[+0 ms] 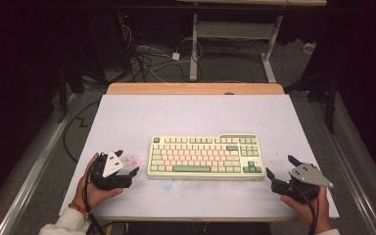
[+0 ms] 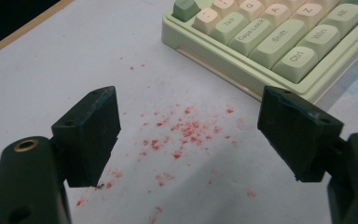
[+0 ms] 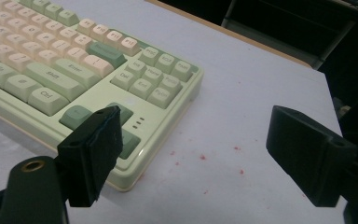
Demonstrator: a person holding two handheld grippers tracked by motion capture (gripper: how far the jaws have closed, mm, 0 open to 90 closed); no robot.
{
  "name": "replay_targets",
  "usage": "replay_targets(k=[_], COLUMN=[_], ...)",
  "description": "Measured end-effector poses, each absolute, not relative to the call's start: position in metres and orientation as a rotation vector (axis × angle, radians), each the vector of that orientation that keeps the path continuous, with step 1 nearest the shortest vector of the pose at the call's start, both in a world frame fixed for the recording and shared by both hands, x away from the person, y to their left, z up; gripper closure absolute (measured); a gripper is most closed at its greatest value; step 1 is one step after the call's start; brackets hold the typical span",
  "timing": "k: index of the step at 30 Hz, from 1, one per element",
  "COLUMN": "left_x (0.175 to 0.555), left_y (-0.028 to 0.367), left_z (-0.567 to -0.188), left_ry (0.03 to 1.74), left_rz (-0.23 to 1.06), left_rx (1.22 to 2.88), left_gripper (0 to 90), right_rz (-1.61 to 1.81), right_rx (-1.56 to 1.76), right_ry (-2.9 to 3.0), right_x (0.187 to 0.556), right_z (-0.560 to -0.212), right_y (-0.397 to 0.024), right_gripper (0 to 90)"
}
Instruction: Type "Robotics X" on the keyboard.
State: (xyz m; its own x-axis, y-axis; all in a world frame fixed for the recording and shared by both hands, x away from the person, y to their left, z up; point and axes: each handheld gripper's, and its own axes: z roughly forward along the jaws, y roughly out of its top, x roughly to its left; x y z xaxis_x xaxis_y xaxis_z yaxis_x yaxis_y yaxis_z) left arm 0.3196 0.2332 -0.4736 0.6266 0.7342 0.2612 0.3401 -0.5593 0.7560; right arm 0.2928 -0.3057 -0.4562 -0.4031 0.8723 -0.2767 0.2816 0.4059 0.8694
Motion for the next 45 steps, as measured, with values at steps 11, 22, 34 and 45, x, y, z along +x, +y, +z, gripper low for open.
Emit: replay_targets(k=[11,22,34,45], left_x=[0.309,0.307,0.309,0.31], left_y=[0.232,0.232,0.233,0.232], left_z=[-0.472,-0.47,-0.471,-0.473], left_ry=[0.822,0.822,0.846,0.849], left_rz=[0.736,0.717,0.714,0.708], left_rx=[2.178,2.168,2.18,2.19], left_gripper=[20.1,20.7,21.7,21.8], right_rz=[1.012,1.078,1.121,1.061], right_rx=[0.95,0.971,0.876,0.8], right_ry=[1.946,2.005,2.154,2.292], right_x=[0.29,0.298,0.321,0.342], right_z=[-0.454,-0.442,-0.421,-0.427], right_y=[-0.298,-0.299,-0.262,-0.224], right_gripper=[22.3,55.1,89.8,90.0])
